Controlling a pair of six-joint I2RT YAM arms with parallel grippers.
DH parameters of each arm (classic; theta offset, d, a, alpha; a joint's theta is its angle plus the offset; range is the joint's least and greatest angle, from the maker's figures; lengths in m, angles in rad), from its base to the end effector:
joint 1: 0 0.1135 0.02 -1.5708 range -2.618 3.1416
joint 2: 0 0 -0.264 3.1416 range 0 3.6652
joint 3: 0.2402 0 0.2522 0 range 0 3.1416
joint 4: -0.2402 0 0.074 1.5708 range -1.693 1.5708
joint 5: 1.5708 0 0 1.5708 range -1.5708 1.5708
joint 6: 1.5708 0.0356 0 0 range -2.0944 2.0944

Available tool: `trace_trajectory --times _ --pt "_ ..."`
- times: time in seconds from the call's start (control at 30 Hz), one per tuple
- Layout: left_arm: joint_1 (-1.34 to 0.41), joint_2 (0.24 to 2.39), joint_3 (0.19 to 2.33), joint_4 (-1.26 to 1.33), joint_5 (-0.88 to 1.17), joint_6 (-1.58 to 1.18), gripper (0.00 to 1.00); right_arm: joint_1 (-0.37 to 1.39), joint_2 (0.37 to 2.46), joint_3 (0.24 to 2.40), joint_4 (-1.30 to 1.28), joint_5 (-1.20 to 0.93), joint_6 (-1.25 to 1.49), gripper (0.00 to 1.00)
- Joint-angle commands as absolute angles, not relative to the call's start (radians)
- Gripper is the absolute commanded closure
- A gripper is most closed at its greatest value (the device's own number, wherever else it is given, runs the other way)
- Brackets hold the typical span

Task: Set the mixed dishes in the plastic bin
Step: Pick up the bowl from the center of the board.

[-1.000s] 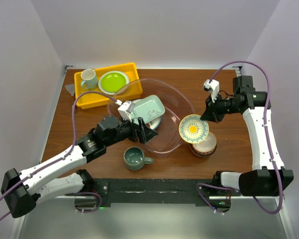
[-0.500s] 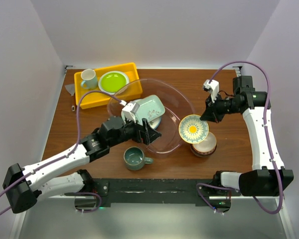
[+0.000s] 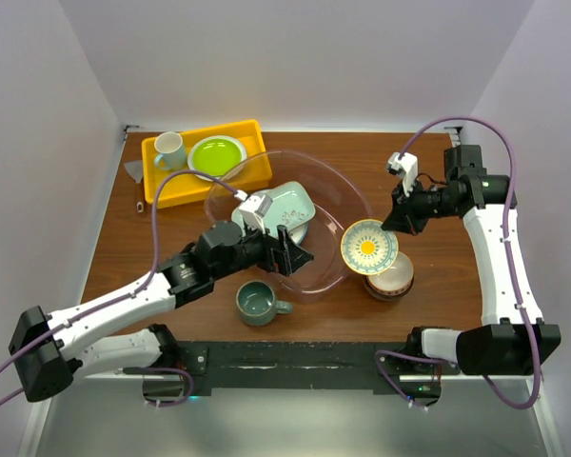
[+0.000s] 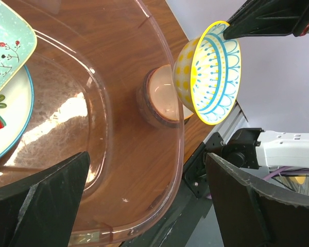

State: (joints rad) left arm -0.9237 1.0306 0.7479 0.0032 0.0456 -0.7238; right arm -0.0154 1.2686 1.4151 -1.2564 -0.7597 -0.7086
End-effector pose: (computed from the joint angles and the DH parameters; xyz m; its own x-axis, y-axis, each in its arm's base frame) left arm 0.1443 -0.1937 0.2990 -0.6699 -0.2107 -0.7119 0.5069 0.5708 -0.6460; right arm 0.2197 0.0211 0.3713 -0.4879 -0.4644 -0.7391 -0.8068 0.5630 0.1789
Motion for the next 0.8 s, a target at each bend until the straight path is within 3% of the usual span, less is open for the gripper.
trace_trajectory --times 0.0,0.77 --pt "-0.936 1.043 0.799 0.061 0.021 -0.739 0.0 -0.009 1.247 1.417 -1.241 -0.828 -0.718 1.0" --pt "-0.988 1.115 0.836 0.077 0.002 -0.741 0.0 -0.008 1.243 1.413 -1.244 -0.834 -0.721 1.0"
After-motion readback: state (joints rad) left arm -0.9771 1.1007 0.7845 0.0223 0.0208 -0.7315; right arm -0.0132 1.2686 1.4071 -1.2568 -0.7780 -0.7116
